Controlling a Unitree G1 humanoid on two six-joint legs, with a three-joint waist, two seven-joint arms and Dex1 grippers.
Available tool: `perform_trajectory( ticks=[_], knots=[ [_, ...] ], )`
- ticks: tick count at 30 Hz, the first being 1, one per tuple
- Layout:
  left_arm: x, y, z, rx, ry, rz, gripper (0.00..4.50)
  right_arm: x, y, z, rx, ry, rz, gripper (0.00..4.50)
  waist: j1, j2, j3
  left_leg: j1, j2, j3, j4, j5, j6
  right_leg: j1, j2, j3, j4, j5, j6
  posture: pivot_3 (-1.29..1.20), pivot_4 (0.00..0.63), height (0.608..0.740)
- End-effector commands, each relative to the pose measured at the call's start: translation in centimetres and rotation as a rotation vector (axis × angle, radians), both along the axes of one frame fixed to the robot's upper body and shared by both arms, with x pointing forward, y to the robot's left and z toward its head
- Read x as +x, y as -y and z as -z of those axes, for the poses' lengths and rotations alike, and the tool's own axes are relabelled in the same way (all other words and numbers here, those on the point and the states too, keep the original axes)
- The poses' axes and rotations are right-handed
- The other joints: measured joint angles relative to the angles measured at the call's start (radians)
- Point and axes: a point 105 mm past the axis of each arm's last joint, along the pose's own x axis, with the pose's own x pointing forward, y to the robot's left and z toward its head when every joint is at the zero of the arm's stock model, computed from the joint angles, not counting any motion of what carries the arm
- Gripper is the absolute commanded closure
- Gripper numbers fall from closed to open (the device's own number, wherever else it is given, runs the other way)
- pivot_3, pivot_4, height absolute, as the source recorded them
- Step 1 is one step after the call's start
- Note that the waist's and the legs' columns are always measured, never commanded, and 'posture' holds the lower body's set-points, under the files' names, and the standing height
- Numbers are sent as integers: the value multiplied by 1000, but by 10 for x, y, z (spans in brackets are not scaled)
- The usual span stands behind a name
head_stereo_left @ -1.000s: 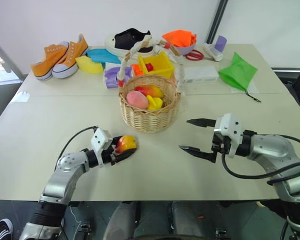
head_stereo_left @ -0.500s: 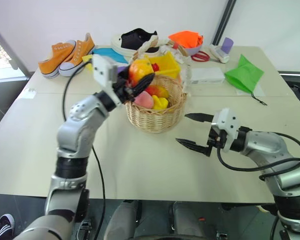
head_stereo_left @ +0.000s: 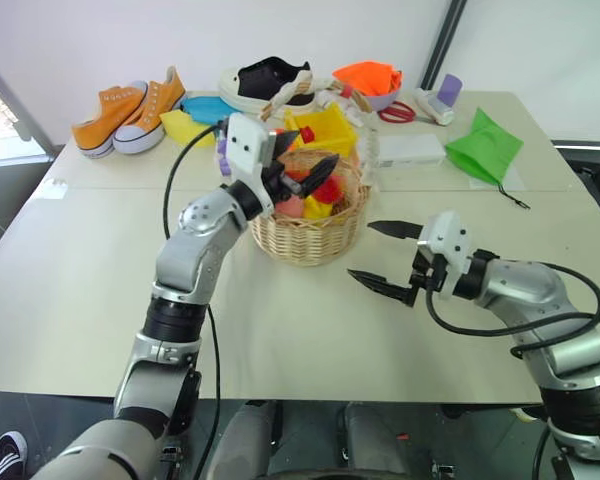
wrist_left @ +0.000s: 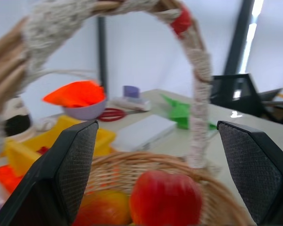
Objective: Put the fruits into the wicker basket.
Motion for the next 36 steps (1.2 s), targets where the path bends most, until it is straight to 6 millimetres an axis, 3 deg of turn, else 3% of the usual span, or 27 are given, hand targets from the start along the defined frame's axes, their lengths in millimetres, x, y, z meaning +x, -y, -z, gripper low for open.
perform_trajectory(
  ticks=[1, 4, 9, 14, 19, 24, 29, 32, 36],
  knots=[
    [-16, -11, -19, 25, 80, 27, 54, 10, 9, -15, 80, 46, 85, 0, 0, 0, 0, 0, 0, 0, 0, 0, 0, 0, 0, 0, 0, 0, 0, 0, 150, 740],
    [-30, -25, -16, 58, 83, 63, 54, 23, 23, -20, 138, 54, 188, 0, -2, 0, 0, 0, 0, 0, 0, 0, 0, 0, 0, 1, 1, 0, 0, 0, 150, 740],
    [-71, -74, 13, 123, 28, 61, 54, 44, 35, -41, 253, 104, 350, 0, -19, 1, 0, 0, 0, 0, -1, 0, 0, -2, 0, 3, 1, 0, 0, 0, 150, 740],
    [-98, -139, 36, 142, -63, -53, 54, 60, 24, -55, 264, 128, 412, 0, -26, 2, 0, 1, 2, 0, -3, 0, -1, -3, 0, 3, 2, -2, -5, 0, 150, 740],
    [-112, -180, 52, 123, -108, -167, 54, 78, 4, -61, 288, 126, 448, 0, -19, 3, 1, 1, 2, 0, -3, -1, -3, -6, -1, 3, -1, -3, -6, 0, 150, 740],
    [-124, -184, 76, 114, -162, -189, 54, 97, -26, -58, 309, 113, 448, 0, -25, 3, 1, 1, 1, 1, -4, -1, -3, -6, -1, 4, -1, -2, -6, 0, 150, 740],
    [-125, -185, 76, 106, -154, -218, 54, 117, -21, -59, 314, 136, 532, 0, -22, 3, 1, 1, 1, 1, -5, -1, -4, -8, -1, 4, 0, -2, -6, 0, 150, 740],
    [-126, -185, 78, 111, -161, -227, 0, 121, -21, -60, 343, 120, 539, 811, -25, 3, 1, 1, 1, 1, -5, -1, -4, -8, -1, 4, 0, -2, -6, 0, 150, 740],
    [-126, -185, 78, 104, -162, -231, 0, 121, -19, -60, 363, 123, 558, 2860, -26, 3, 1, 1, 1, 1, -7, 0, -4, -9, -1, 4, 1, -2, -5, 0, 150, 740]
  ],
)
